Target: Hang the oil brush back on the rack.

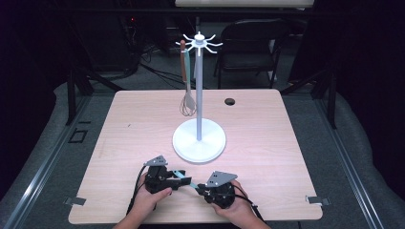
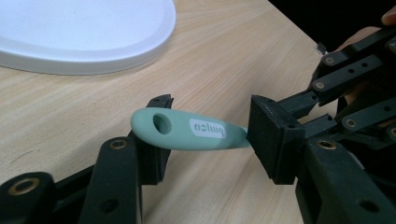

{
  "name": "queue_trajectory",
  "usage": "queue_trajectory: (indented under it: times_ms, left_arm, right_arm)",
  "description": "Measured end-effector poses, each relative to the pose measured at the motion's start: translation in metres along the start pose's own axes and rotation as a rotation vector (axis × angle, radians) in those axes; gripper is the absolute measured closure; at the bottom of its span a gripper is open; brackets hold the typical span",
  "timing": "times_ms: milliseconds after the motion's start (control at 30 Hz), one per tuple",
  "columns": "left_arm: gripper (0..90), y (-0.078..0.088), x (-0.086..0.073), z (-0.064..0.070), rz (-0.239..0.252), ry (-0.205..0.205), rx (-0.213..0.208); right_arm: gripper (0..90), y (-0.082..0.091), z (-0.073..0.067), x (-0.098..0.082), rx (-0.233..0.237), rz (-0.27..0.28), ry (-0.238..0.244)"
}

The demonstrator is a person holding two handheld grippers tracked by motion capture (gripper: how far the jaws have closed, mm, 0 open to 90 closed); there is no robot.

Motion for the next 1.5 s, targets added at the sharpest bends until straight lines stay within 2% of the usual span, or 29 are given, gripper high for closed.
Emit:
queue_trajectory:
  times_ms: [133, 300, 400, 700, 867, 1000, 1300, 1500]
  left_arm:
    - [51.6, 0.0, 0.001, 0.001, 0.0, -0.007, 0.003]
    - [52.1, 0.0, 0.001, 0.001, 0.0, -0.01, 0.002]
    - [52.1, 0.0, 0.002, 0.002, 0.001, -0.013, 0.002]
    - [52.1, 0.0, 0.002, 0.001, -0.003, -0.015, 0.003]
    - [49.7, 0.001, 0.002, 0.0, 0.006, -0.018, 0.029]
    - [47.2, 0.002, 0.003, 0.0, 0.015, -0.01, 0.032]
    - [49.5, -0.001, 0.006, 0.004, 0.044, 0.052, 0.001]
    - [55.4, -0.007, 0.013, 0.013, 0.037, 0.025, -0.011]
  right_arm:
    - [76.9, 0.001, 0.004, -0.004, 0.015, -0.017, -0.042]
    - [77.1, 0.001, 0.006, -0.013, 0.064, -0.08, -0.088]
    - [77.5, -0.001, 0.005, -0.017, 0.078, -0.106, -0.087]
    - [80.6, -0.001, 0.007, -0.019, 0.086, -0.122, -0.117]
    - [82.5, -0.001, 0.005, -0.017, 0.082, -0.113, -0.104]
    - [82.7, -0.002, 0.002, -0.014, 0.061, -0.098, -0.085]
    - [82.8, -0.002, 0.003, -0.004, -0.012, -0.025, -0.108]
    - [82.8, -0.001, 0.003, 0.0, -0.037, 0.018, -0.132]
Point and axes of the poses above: each handheld gripper's, and its own axes: y roughly backward along the jaws, x roughly out of its top, z roughly to its right, the point moved 6 cm from there along -y, roughly forward along the jaws, and after that the axes turned 4 degrees about -x, right-handed, at the moved point
